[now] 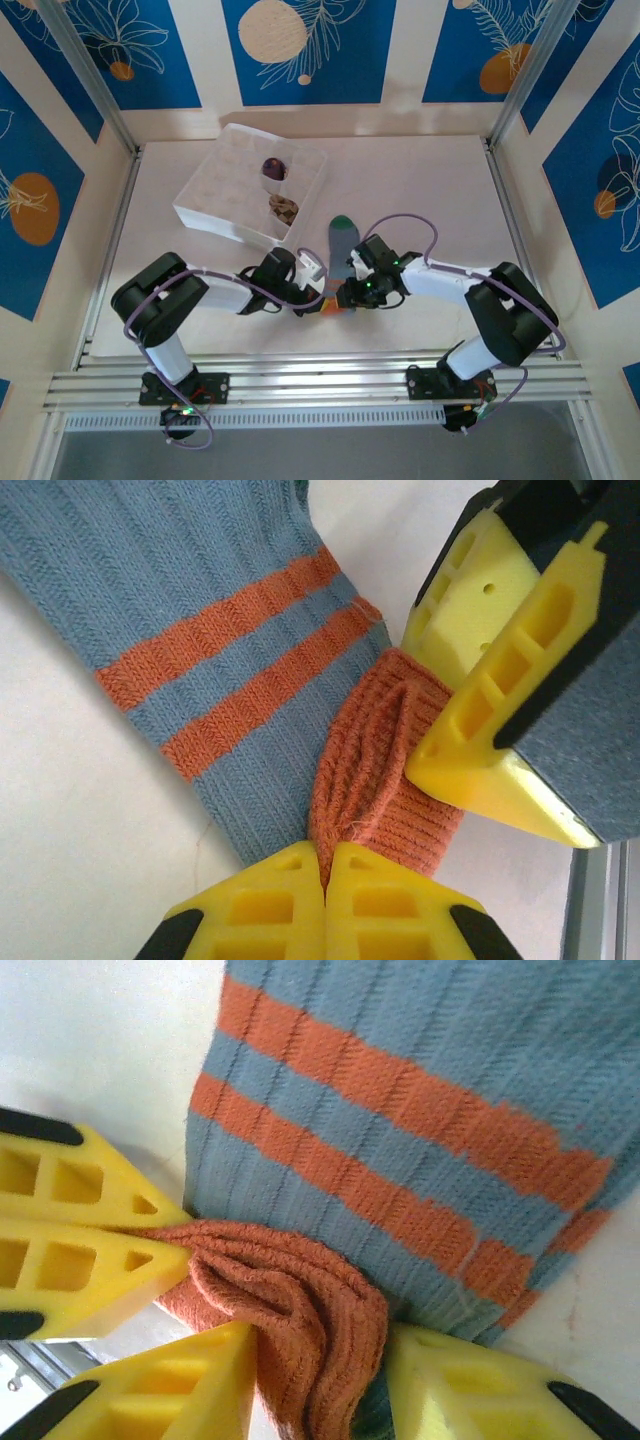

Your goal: Roll the socks

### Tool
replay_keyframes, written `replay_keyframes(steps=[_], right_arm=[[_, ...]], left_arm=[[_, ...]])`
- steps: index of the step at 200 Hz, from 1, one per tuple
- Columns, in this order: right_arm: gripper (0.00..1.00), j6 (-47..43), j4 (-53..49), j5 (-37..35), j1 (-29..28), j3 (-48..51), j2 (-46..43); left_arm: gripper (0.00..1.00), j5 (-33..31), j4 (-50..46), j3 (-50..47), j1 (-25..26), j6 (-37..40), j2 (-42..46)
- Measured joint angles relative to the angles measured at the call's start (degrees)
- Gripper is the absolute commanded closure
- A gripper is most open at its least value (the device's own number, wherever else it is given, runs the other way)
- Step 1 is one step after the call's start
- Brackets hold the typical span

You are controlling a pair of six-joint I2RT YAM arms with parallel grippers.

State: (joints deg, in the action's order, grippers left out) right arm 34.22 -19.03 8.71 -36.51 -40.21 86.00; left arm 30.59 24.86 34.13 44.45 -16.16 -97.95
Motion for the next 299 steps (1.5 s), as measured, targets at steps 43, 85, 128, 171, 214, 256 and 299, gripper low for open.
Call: replay_keyframes(steps=[43, 85, 128, 171, 214, 256, 299], right_arm=[[0.74, 2.10, -2.14, -2.43, 0.13, -0.83, 0.81], [0.80, 2.97, -3.52, -2.99, 0.90, -0.85, 0.79], [0.84, 3.45, -4.13, -2.93, 1.38, -0.90, 0.79], [0.85, 3.43, -4.61, -2.89, 1.60, -1.07, 0.85], [0.87, 3.19, -6.32, -2.73, 2.14, -2.08, 1.46], [0.88, 2.14, -7.32, -2.49, 2.43, -2.75, 2.03], [0.86, 1.90, -7.39, -2.47, 2.47, -2.78, 2.03]], left_arm=[[0.72, -2.05, 0.13, -0.44, 0.11, 4.98, 1.44], [0.69, -3.67, 0.37, -4.26, 0.11, 16.09, 11.45], [0.65, -4.37, 3.15, -9.07, 2.99, 34.05, 18.62], [0.65, -11.82, 0.72, -8.90, 10.38, 50.21, 18.23], [0.57, -17.75, 0.83, -6.86, 12.22, 60.26, 12.59], [0.56, -20.63, 3.15, -4.07, 12.33, 65.53, 6.97], [0.85, -20.85, 4.11, -0.79, 12.37, 68.35, 2.05]])
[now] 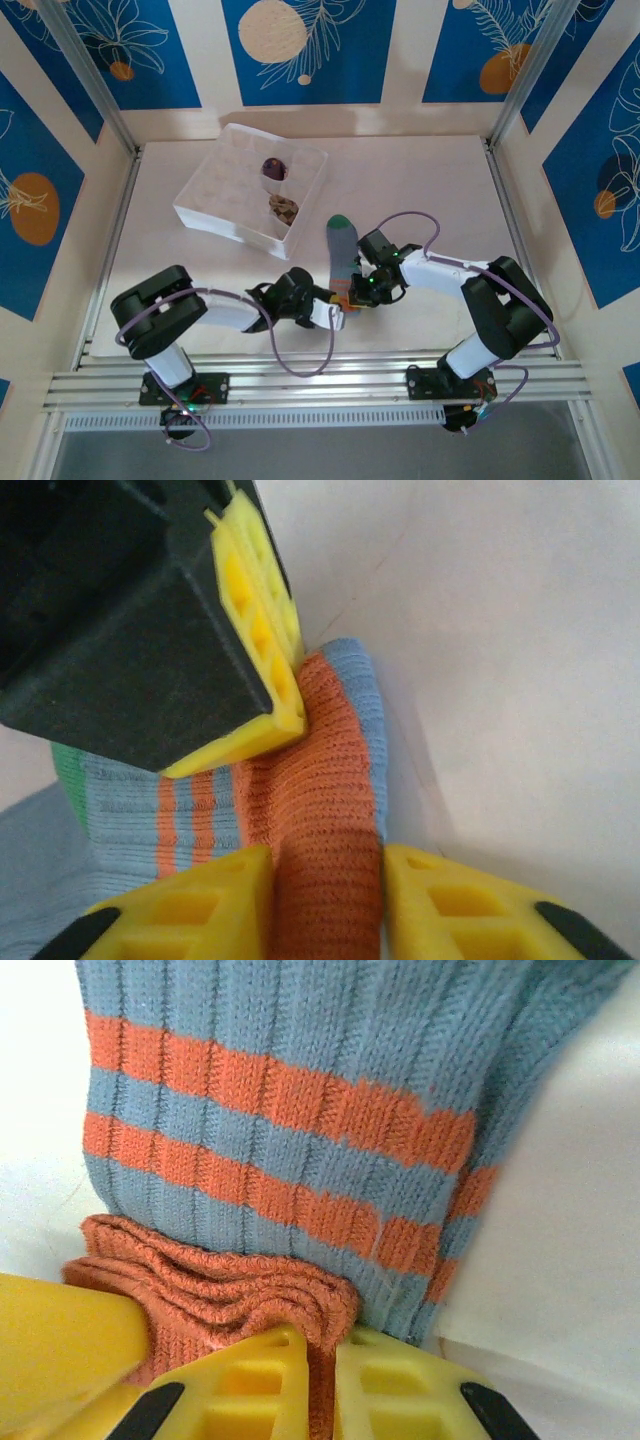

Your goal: Roll the socks

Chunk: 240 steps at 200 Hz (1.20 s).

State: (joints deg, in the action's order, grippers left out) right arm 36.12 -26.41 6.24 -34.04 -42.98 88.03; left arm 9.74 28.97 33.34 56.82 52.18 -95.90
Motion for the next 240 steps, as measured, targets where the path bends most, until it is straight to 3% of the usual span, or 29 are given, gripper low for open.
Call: replay_keyframes(steps=[18, 27, 37, 61, 99, 130, 178, 218, 240], right_arm=[[0.74, -0.61, -0.26, -0.26, 0.11, 0.02, -0.11], [0.63, -0.52, -0.44, -0.55, 0.17, 0.17, -0.63], [0.61, -1.62, -0.13, -0.63, 0.35, 0.81, -1.86], [0.64, -2.84, -0.22, 0.81, 3.45, 3.72, -6.78], [0.82, -5.25, 0.98, 6.29, 8.68, 5.70, -14.29], [0.83, -6.08, 6.38, 13.07, 9.18, 7.91, -16.28], [0.71, -6.08, 13.03, 19.74, 9.09, 11.98, -10.95], [0.59, -6.95, 14.19, 20.00, 8.33, 12.04, -9.44], [0.58, -7.41, 14.34, 19.91, 7.74, 12.04, -9.31]], left_arm=[[1.00, 0.11, 0.15, 0.42, 0.00, 0.96, -0.85], [1.00, 0.13, -0.09, 0.61, 0.00, 0.63, -0.92], [1.00, 0.28, -0.94, 1.18, 0.00, 0.79, -0.94], [1.00, 1.73, -3.63, 2.69, -0.15, -0.44, -0.94], [1.00, 10.16, -9.38, 5.31, -2.58, -6.71, -0.94], [1.00, 18.14, -13.31, 8.28, -5.75, -13.40, -1.20], [1.00, 27.82, -18.01, 13.64, -9.49, -21.11, -4.39], [1.00, 31.30, -23.50, 16.41, -10.80, -24.96, -7.41], [1.00, 33.09, -25.03, 17.31, -11.96, -27.89, -8.70]])
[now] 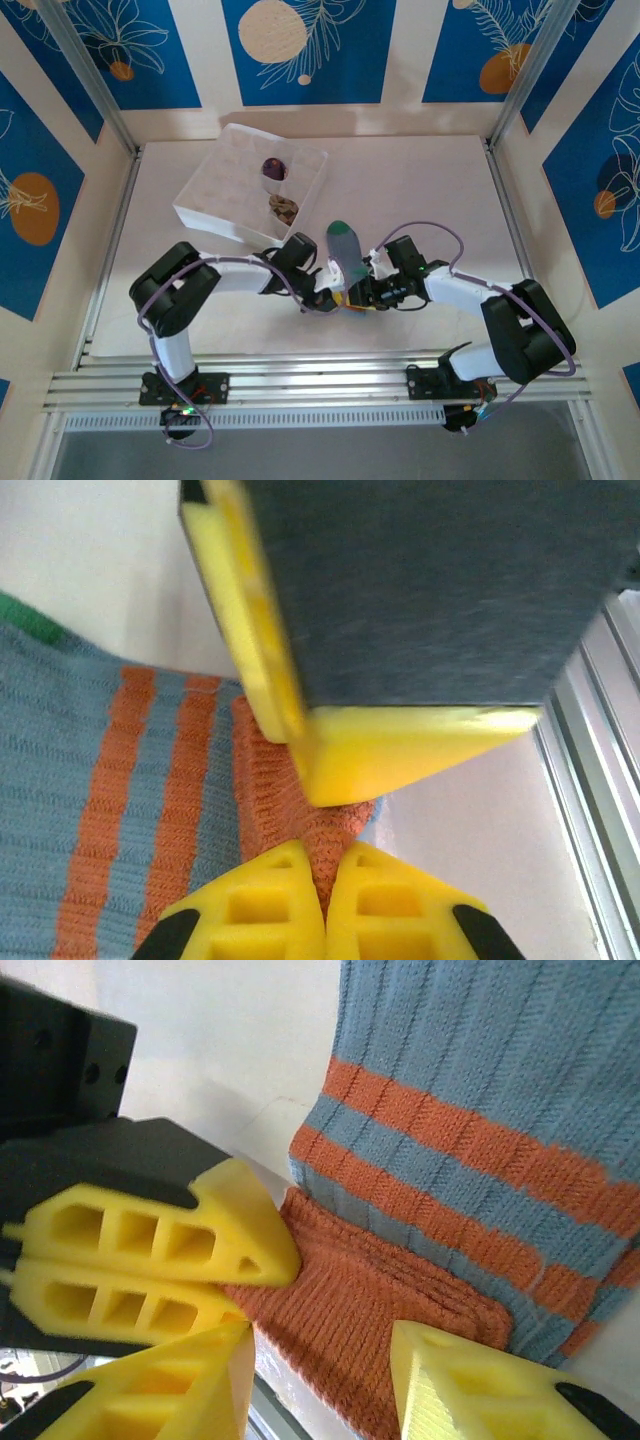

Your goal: Roll the socks

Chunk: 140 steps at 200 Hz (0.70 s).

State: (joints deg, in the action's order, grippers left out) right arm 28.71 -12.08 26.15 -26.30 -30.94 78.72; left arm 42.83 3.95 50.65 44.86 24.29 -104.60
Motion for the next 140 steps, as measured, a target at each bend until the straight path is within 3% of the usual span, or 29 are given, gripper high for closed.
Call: replay_keyframes(steps=[92, 140], right_arm=[[0.59, -3.19, -2.91, -5.35, -6.91, -6.01, 6.40], [0.58, -3.58, -7.19, -13.60, -10.58, -9.51, 7.34]], left_arm=[[1.00, 7.50, -2.29, 2.67, -5.88, -16.44, -5.27], [1.00, 9.81, -7.13, 5.95, -6.75, -19.54, -7.26]])
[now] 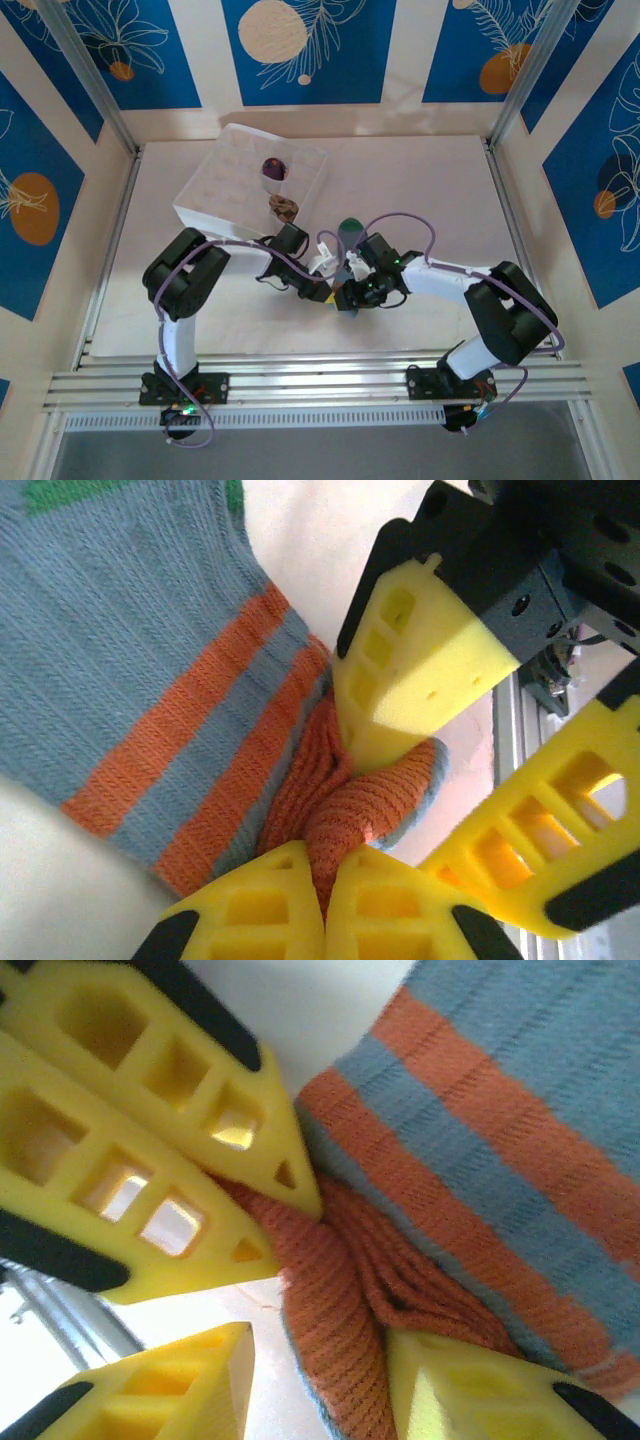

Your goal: Roll the socks

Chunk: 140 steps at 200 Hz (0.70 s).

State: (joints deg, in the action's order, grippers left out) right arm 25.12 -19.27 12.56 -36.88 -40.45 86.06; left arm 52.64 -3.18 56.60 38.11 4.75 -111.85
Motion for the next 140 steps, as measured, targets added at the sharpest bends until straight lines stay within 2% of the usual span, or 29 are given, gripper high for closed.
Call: replay_keyframes(steps=[21, 45, 68, 74, 82, 96, 126, 140], right_arm=[[0.62, 0.94, -0.59, -4.28, -1.53, -0.68, 0.00], [0.77, 1.44, -0.74, -7.80, -2.73, -0.96, 0.04], [0.96, 1.68, -0.87, -8.96, -3.15, -1.49, 0.42], [0.99, 1.22, -0.90, -8.87, -3.23, -1.57, 0.42], [1.00, 0.39, -0.94, -8.68, -3.32, -1.68, 0.42], [1.00, -0.70, -1.18, -6.36, -2.40, -1.73, 0.48], [1.00, -2.29, -3.19, 3.17, 2.73, -2.60, 2.84], [1.00, -2.97, -4.98, 6.78, 4.92, -3.04, 4.09]], left_arm=[[1.00, 1.42, -1.03, 0.46, -0.52, -0.11, -0.66], [1.00, 2.25, -1.51, 0.52, -0.81, -0.39, -0.90], [1.00, 2.25, -1.49, 0.46, -1.07, -1.49, -0.87], [0.97, 2.21, -1.07, 0.31, -1.16, -1.70, -0.83], [0.91, 2.14, -0.26, -0.04, -1.20, -1.86, -0.70], [0.87, 1.81, 1.62, -1.44, -1.25, -1.81, 0.04], [0.71, 1.36, 7.61, -6.45, -1.14, -0.09, 3.37], [0.67, 1.31, 10.80, -8.87, -1.14, 0.92, 5.20]])
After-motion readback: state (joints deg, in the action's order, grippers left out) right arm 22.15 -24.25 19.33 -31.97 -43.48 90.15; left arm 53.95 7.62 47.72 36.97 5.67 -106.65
